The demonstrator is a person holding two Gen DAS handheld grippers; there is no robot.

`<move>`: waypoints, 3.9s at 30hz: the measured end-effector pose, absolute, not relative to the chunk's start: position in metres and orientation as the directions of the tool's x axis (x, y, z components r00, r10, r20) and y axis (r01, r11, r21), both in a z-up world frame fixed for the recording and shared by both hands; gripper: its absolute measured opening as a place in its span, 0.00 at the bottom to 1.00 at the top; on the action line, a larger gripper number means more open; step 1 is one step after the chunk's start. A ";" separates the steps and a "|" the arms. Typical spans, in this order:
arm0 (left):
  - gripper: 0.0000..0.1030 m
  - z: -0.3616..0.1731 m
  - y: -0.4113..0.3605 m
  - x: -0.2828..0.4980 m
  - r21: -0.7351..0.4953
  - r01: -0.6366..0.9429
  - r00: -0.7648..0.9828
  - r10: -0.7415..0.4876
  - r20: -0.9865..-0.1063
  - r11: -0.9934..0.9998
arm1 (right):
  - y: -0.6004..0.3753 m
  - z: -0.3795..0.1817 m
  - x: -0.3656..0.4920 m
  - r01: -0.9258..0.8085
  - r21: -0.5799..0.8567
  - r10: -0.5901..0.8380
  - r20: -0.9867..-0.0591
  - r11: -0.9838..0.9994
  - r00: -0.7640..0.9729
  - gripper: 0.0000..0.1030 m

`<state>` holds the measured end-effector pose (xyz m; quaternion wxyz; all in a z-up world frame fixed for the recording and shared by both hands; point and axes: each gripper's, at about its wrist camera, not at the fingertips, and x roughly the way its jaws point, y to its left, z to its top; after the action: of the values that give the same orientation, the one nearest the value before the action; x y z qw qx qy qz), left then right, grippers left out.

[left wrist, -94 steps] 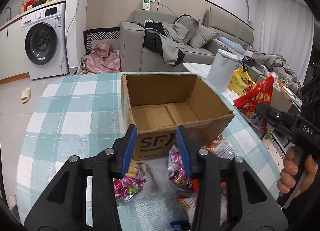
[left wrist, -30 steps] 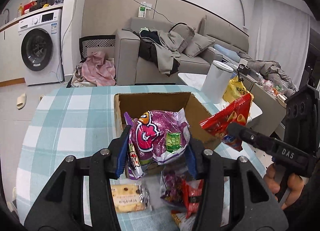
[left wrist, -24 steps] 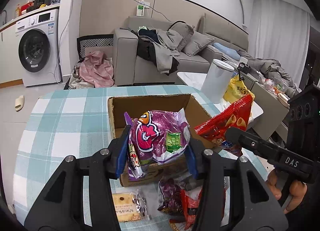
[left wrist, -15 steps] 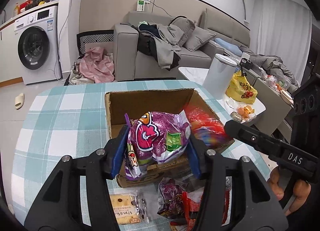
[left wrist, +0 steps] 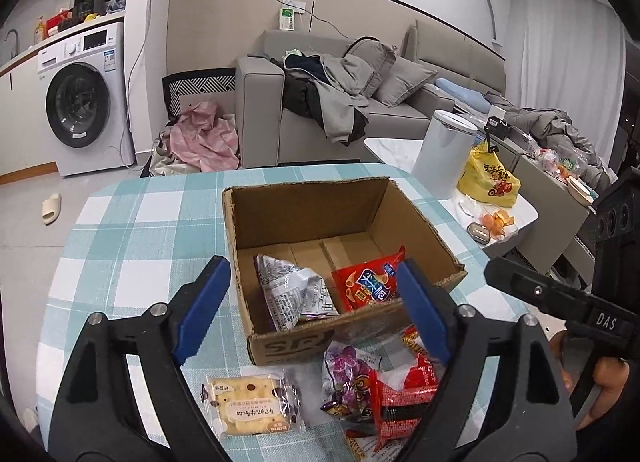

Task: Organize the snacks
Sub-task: 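Drop purple bag into the box with left tool while right tool drops chip bag in, then grasp the blue biscuit pack with left tool while right tool grasps red Oreo pack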

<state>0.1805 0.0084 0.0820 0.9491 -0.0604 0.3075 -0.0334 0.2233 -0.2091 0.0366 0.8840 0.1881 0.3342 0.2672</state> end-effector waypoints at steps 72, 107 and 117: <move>0.99 -0.029 -0.014 0.034 -0.127 0.034 0.593 -0.122 -0.796 0.991 | -0.187 -0.049 0.097 -0.458 0.243 0.452 -0.784 0.855 0.427 1.00; 0.98 -0.055 -0.033 0.050 -0.156 0.080 0.478 -0.175 -0.861 0.984 | -0.164 -0.068 0.104 -0.541 0.104 0.374 -0.828 0.835 0.418 0.98; 0.88 -0.057 -0.039 0.054 -0.095 0.091 0.475 -0.127 -0.871 0.991 | -0.166 -0.065 0.111 -0.559 0.110 0.396 -0.816 0.822 0.421 0.79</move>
<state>0.0543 -0.0388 -0.0569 0.8587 -0.0178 0.5083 -0.0636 0.1114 -0.1656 -0.0654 0.8381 -0.0893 0.4566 0.2848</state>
